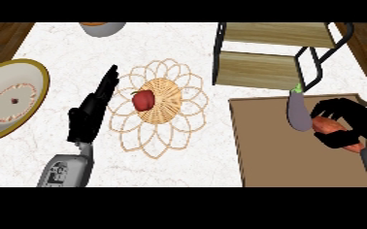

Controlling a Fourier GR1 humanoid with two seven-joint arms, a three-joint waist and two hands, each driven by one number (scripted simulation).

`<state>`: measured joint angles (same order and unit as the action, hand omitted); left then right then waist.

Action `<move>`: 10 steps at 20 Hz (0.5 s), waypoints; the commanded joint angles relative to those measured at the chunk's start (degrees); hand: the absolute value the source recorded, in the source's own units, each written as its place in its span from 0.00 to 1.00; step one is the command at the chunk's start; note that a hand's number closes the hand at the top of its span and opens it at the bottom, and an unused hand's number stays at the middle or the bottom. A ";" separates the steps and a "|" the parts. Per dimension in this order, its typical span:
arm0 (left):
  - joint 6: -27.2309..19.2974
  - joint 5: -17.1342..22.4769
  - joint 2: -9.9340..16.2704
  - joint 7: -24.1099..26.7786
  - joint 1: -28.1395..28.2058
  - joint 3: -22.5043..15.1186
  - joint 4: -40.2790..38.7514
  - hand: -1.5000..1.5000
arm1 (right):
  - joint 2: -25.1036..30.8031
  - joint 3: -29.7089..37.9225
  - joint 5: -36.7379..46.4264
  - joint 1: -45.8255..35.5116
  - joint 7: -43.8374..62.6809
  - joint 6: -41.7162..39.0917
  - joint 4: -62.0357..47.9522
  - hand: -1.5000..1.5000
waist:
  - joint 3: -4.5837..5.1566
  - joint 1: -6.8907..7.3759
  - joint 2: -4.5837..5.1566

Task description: Pick the sweet potato from the tray and place it in the tiered shelf

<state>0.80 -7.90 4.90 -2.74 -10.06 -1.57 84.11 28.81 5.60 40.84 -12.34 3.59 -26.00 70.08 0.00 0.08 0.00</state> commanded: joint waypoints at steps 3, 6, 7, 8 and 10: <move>-0.90 -1.59 -1.38 0.07 1.79 -0.94 0.64 0.50 | -1.96 -0.48 2.95 0.04 -0.33 1.51 2.55 1.00 | 0.00 -0.04 -0.02; 1.29 0.43 -0.16 0.15 -0.06 0.71 -0.22 0.50 | -0.50 2.60 -0.43 1.84 0.01 -1.50 8.48 1.00 | 0.02 -0.30 -0.08; -1.42 -2.65 -2.10 1.88 2.54 -2.03 0.21 0.50 | -7.75 -2.30 3.13 2.41 7.40 2.51 12.14 1.00 | 0.04 -0.31 -0.14; -0.25 -1.02 -0.92 0.86 1.36 -0.47 0.26 0.50 | -14.08 -6.19 5.27 1.93 13.46 4.79 15.52 1.00 | 0.11 -0.45 -0.34; 0.87 -0.59 0.34 0.42 0.81 0.05 0.28 0.50 | -22.85 -12.71 10.23 -0.55 21.31 8.61 16.57 1.00 | 0.23 0.73 -0.57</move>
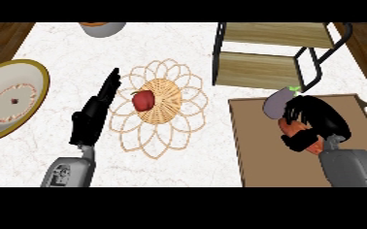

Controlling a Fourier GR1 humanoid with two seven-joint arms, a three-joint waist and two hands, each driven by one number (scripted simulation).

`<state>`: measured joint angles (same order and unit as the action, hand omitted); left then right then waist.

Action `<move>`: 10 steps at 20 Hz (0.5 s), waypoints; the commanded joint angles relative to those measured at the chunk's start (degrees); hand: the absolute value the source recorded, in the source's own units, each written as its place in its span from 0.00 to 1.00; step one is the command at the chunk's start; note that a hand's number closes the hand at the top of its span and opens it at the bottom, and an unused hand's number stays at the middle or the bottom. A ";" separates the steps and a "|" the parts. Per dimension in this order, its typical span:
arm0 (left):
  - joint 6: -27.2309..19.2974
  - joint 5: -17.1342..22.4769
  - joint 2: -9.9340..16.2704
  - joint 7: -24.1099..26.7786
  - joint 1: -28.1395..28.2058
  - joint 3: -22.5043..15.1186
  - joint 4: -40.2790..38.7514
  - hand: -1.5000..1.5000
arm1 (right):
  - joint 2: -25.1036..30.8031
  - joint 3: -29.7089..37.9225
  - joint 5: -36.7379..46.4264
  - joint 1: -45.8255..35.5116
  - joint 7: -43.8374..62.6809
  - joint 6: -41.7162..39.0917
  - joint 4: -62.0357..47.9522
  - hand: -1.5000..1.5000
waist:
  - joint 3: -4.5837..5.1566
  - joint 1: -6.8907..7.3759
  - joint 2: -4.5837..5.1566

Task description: Pick the sweet potato from the tray and place it in the tiered shelf

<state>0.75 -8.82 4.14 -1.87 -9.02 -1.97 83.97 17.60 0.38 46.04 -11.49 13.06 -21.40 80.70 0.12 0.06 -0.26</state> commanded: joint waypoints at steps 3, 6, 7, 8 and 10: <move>0.69 0.12 -0.04 0.27 -0.47 -0.34 -0.92 0.50 | -17.01 -16.51 7.78 -2.09 20.57 9.38 7.63 1.00 | 0.12 1.94 -0.23; 0.10 -0.28 -0.99 -0.60 -2.78 -0.85 -1.21 0.50 | -17.31 -25.75 5.46 -3.94 31.16 17.52 9.70 1.00 | -0.08 1.89 0.02; 1.01 -0.09 -0.14 1.82 -1.24 -0.47 -3.17 0.50 | -17.37 -28.51 4.87 -5.40 35.04 19.17 11.54 1.00 | -0.01 1.84 0.08; 1.40 0.49 0.13 0.34 -1.88 -0.22 -1.64 0.50 | -17.42 -30.38 2.90 -5.13 36.33 24.58 11.71 1.00 | -0.13 2.44 0.04; 1.81 0.51 0.16 -0.89 -0.81 -0.68 -1.04 0.50 | -17.49 -33.91 1.58 -4.55 38.62 32.60 15.83 1.00 | -0.19 2.22 -0.22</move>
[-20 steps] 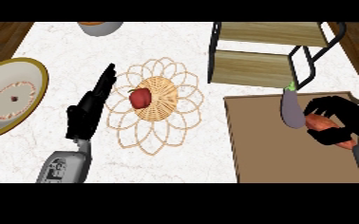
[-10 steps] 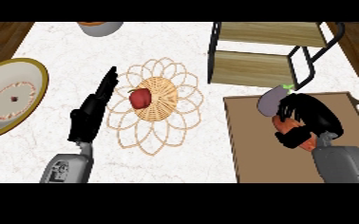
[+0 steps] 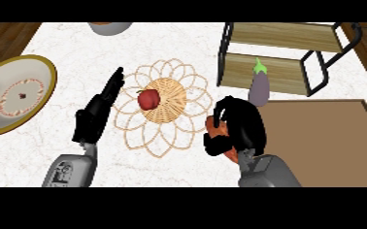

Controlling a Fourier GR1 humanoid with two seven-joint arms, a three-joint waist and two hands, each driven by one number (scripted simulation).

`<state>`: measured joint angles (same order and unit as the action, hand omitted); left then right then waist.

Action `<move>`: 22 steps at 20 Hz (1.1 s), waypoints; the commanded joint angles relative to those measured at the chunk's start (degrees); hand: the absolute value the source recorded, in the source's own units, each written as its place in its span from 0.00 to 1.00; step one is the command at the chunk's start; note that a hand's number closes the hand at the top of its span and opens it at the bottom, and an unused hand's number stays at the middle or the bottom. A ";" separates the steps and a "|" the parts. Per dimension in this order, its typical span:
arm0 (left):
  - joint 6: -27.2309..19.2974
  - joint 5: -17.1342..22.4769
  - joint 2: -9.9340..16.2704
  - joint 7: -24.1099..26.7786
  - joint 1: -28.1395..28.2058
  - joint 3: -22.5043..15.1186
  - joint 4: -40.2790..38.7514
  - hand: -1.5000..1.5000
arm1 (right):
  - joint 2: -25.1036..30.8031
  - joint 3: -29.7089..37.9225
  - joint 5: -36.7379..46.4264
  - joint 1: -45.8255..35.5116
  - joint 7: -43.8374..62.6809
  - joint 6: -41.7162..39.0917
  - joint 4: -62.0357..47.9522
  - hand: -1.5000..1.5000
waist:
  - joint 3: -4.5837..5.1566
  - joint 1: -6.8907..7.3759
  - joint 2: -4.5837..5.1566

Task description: Pick the sweet potato from the tray and place it in the tiered shelf

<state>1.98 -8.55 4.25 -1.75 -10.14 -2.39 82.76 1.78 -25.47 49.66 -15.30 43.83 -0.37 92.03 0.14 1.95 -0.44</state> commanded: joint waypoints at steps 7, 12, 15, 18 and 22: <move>-1.24 0.00 -0.37 1.27 -0.15 1.29 -1.85 0.50 | -1.75 -20.01 9.35 -13.95 30.76 18.49 14.07 1.00 | -0.02 -1.47 -0.20; -0.16 0.22 0.25 1.80 1.26 0.98 -0.95 0.50 | -1.75 -19.13 17.36 -20.17 39.91 13.04 13.80 1.00 | 0.03 -1.81 -0.34; -0.35 0.06 0.22 -0.66 0.52 0.77 0.66 0.50 | -1.74 -16.52 19.93 -24.51 41.25 8.57 14.13 1.00 | -0.02 -1.67 -0.28; -0.78 0.04 0.72 -0.95 -0.92 1.82 -0.33 0.50 | -1.74 -11.76 21.65 -29.35 41.33 5.50 15.16 1.00 | 0.00 -1.94 -0.30; -1.56 -0.75 -0.94 0.51 0.66 0.36 -0.66 0.50 | -1.74 -7.18 24.64 -33.53 41.37 1.21 13.49 1.00 | 0.03 -2.02 -0.21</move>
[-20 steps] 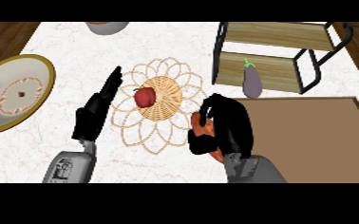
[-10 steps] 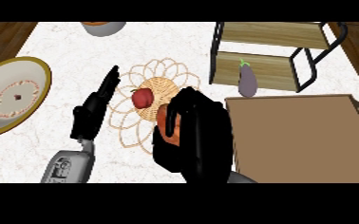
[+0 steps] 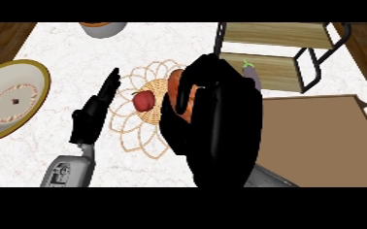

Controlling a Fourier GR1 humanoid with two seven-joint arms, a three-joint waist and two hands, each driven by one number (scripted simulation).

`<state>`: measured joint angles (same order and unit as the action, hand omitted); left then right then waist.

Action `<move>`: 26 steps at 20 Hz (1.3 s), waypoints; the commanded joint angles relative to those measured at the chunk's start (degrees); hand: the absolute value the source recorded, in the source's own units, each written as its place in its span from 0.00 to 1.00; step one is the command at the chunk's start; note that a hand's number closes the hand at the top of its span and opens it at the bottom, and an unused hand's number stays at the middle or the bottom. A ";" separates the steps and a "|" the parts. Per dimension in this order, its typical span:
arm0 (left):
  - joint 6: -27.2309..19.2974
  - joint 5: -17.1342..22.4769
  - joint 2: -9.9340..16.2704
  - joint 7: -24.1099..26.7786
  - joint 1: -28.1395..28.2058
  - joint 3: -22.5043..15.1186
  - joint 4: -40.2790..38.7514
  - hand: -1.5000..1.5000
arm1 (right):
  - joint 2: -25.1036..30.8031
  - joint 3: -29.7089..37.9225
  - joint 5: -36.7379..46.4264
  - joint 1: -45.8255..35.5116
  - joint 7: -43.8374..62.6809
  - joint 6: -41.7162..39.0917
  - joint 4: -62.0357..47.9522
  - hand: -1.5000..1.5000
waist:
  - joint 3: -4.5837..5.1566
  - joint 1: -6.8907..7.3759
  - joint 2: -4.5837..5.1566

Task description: Pick the sweet potato from the tray and place it in the tiered shelf

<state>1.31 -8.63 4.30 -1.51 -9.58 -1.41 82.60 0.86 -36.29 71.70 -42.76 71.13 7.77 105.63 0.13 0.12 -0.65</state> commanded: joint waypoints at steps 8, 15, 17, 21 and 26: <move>-0.56 -0.67 -0.19 -1.01 1.38 -0.54 2.12 0.50 | -0.83 14.39 2.52 -14.59 9.96 -13.31 -3.88 1.00 | -0.05 0.59 0.20; 1.40 1.07 1.12 -1.38 -1.82 1.15 1.01 0.50 | -0.84 24.90 6.43 -17.31 -0.04 -12.11 -10.20 1.00 | -0.09 0.18 0.63; 0.97 0.82 0.92 -1.46 -1.80 1.29 0.41 0.50 | -0.82 23.26 6.92 -19.74 3.12 -17.27 -6.32 1.00 | -0.08 -0.06 0.43; -0.44 -0.50 -0.98 -1.32 -0.49 -0.49 1.18 0.50 | -0.11 30.46 7.23 -23.12 -3.55 -17.34 -11.86 1.00 | -0.09 0.18 0.53; 0.42 -0.49 -0.01 2.98 0.90 0.15 -1.04 0.50 | 5.78 34.29 6.59 -22.20 -12.66 -15.25 -16.73 1.00 | -0.10 0.19 0.66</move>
<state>1.19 -8.96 3.87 -0.87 -10.16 -1.21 82.14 4.08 -5.11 78.80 -63.53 59.82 -6.63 92.70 0.04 0.17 -0.06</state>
